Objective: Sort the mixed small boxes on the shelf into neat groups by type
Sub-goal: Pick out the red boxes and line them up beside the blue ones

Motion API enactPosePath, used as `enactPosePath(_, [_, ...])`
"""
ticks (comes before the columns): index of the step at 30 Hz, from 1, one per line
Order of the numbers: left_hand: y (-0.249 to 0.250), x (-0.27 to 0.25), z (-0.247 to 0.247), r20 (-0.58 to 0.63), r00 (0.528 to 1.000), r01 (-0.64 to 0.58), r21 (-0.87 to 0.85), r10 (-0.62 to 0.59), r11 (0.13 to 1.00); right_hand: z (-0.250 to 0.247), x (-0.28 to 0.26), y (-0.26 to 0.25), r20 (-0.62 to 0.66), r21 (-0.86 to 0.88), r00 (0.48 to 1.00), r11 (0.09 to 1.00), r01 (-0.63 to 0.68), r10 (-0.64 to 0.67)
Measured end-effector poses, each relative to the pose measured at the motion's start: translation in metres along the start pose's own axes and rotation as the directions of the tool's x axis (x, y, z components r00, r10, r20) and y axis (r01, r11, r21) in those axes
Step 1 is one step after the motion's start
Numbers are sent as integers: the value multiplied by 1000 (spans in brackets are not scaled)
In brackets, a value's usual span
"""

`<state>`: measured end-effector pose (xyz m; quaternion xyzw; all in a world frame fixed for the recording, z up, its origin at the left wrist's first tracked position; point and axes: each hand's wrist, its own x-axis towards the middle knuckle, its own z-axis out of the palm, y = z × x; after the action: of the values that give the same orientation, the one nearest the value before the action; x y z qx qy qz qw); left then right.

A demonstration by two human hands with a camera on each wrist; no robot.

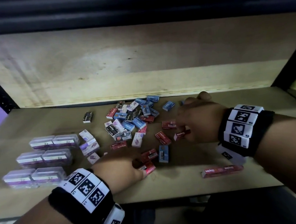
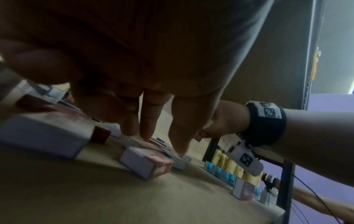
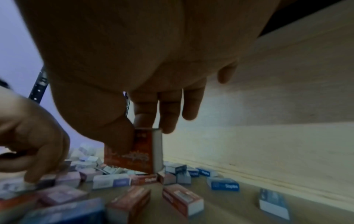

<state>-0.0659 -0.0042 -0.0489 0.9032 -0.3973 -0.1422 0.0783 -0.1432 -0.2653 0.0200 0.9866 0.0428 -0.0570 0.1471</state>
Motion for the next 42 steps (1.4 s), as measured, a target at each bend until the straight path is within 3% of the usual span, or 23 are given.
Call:
enactPosePath(6, [6,0,10,50,998,19,119,-25,993,-6,-11,-8,13,78,999,996,-52,51])
enactPosePath(10, [6,2,13,20,1000,5,137,-8,991,-13,-23,-12,47,292,994,950,-112,103])
enactPosePath(19, [20,2,12,48,998,-29,-13,30,999,9,-44,-30,17,493,970,842,-219,242])
enactPosePath(25, [13,4,17,-52,987,-150,86,155,985,22,-58,-28,70,502,942,805,-317,328])
enactPosePath(35, [14,9,24,-1,998,-64,105,65,992,30,-70,-26,64,581,917,732,-355,394])
enactPosePath(42, [12,9,27,-20,995,-101,65,102,993,33,-76,-23,74,613,916,707,-353,394])
